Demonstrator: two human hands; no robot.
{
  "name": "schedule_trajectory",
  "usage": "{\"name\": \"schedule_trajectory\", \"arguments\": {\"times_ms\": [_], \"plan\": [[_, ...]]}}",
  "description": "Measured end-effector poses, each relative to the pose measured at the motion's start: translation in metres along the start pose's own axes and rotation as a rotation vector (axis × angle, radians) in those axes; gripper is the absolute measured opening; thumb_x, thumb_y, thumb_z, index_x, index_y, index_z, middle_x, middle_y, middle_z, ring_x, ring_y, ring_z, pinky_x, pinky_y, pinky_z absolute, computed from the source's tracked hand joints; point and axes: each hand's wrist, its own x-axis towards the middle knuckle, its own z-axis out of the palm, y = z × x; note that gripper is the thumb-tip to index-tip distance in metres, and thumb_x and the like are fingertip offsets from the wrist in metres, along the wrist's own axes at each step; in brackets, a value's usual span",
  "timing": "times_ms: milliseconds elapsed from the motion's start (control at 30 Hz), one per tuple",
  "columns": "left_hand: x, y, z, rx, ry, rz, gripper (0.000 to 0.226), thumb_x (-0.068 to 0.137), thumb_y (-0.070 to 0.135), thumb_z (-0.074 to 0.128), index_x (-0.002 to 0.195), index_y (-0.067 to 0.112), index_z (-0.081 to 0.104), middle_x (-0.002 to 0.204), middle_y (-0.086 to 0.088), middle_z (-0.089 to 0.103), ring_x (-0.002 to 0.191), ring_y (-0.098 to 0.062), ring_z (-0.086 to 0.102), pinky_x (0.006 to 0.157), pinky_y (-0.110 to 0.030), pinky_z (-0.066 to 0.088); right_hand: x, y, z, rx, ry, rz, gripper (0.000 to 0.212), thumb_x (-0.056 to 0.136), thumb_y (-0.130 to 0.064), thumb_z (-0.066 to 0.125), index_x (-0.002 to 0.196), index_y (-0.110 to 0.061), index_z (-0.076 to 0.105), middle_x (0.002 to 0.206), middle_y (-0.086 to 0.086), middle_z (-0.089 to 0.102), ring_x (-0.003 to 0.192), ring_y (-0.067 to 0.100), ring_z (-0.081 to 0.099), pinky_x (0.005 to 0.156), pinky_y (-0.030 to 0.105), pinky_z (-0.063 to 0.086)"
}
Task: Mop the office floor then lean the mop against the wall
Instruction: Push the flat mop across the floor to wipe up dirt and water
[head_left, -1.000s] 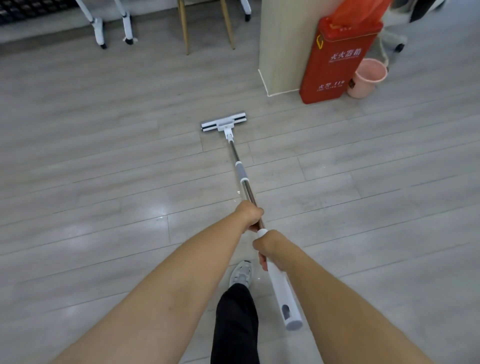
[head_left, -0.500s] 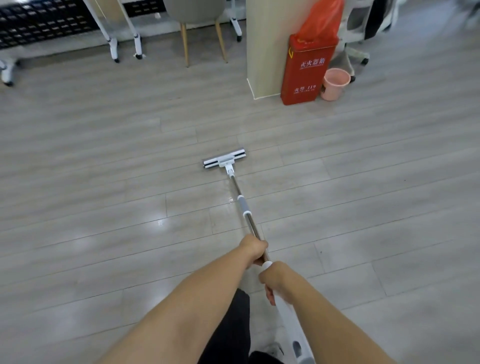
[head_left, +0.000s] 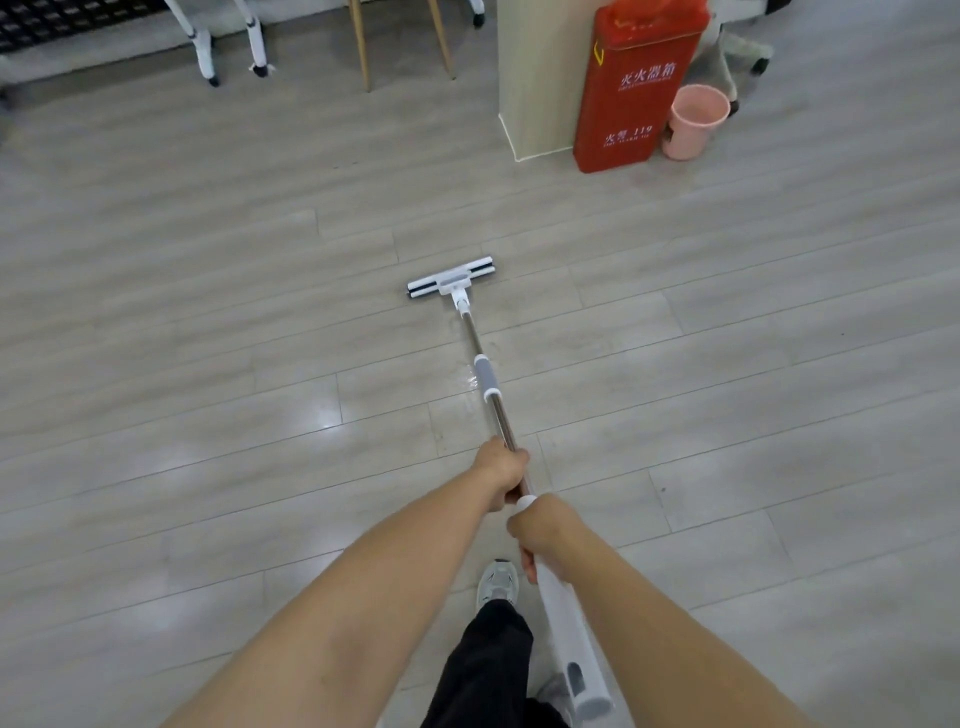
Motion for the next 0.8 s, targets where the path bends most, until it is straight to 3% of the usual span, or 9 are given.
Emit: {"name": "schedule_trajectory", "arguments": {"times_ms": [100,200,333,433,533,700,800], "plan": [[0.027,0.037,-0.022,0.012,0.0,0.008,0.022,0.097,0.012,0.049,0.119,0.009,0.054,0.082,-0.009,0.055,0.062,-0.022,0.055,0.047,-0.027,0.045,0.024,-0.042,-0.013,0.029,-0.007,-0.011,0.029,0.096,-0.005,0.037,0.11,0.009,0.058,0.052,0.013,0.059,0.05,0.027,0.056,0.07,0.032,0.052],[0.056,0.068,-0.037,0.026,-0.001,0.014,0.025,0.095,0.01,0.05,0.12,0.006,0.055,0.081,-0.009,0.056,0.062,-0.022,0.056,0.046,-0.028,0.047,0.048,-0.077,-0.027,0.09,0.019,-0.051,0.023,0.095,-0.002,0.039,0.106,0.01,0.056,0.049,0.016,0.057,0.054,0.03,0.057,0.076,0.041,0.057],[0.075,0.089,-0.039,0.041,-0.006,0.017,0.019,0.096,0.008,0.05,0.114,0.006,0.054,0.08,-0.01,0.057,0.063,-0.023,0.058,0.046,-0.029,0.048,0.075,-0.087,-0.039,0.191,0.059,-0.036,0.033,0.096,-0.002,0.044,0.128,0.005,0.049,0.043,0.013,0.053,0.043,0.026,0.05,0.058,0.037,0.049],[0.074,0.08,-0.023,0.075,-0.027,0.001,0.016,0.098,0.009,0.048,0.114,0.008,0.051,0.083,-0.011,0.057,0.064,-0.023,0.059,0.045,-0.029,0.048,0.083,-0.065,-0.041,0.221,0.081,-0.012,0.031,0.094,0.0,0.046,0.124,0.006,0.052,0.042,0.012,0.051,0.036,0.023,0.047,0.049,0.031,0.046],[0.068,0.062,-0.006,0.073,-0.03,0.012,0.02,0.098,0.011,0.047,0.119,0.01,0.049,0.088,-0.011,0.057,0.067,-0.022,0.059,0.045,-0.028,0.048,0.085,-0.036,-0.036,0.223,0.105,-0.043,0.023,0.091,0.0,0.045,0.112,-0.008,0.049,0.043,0.01,0.051,0.028,0.02,0.045,0.042,0.024,0.043],[0.04,0.033,0.025,0.086,-0.046,0.021,0.022,0.098,0.011,0.048,0.12,0.009,0.049,0.089,-0.012,0.06,0.067,-0.023,0.061,0.047,-0.029,0.051,0.073,0.016,-0.029,0.202,0.1,-0.07,0.022,0.092,-0.003,0.046,0.113,-0.01,0.048,0.046,0.01,0.052,0.032,0.02,0.046,0.047,0.026,0.045],[0.01,0.001,0.05,0.1,-0.05,0.03,0.019,0.099,0.012,0.049,0.118,0.007,0.051,0.087,-0.012,0.059,0.067,-0.023,0.06,0.048,-0.03,0.05,0.051,0.059,-0.02,0.073,0.056,-0.1,0.018,0.096,-0.005,0.04,0.113,-0.009,0.047,0.052,0.011,0.055,0.045,0.024,0.053,0.063,0.032,0.052]]}}
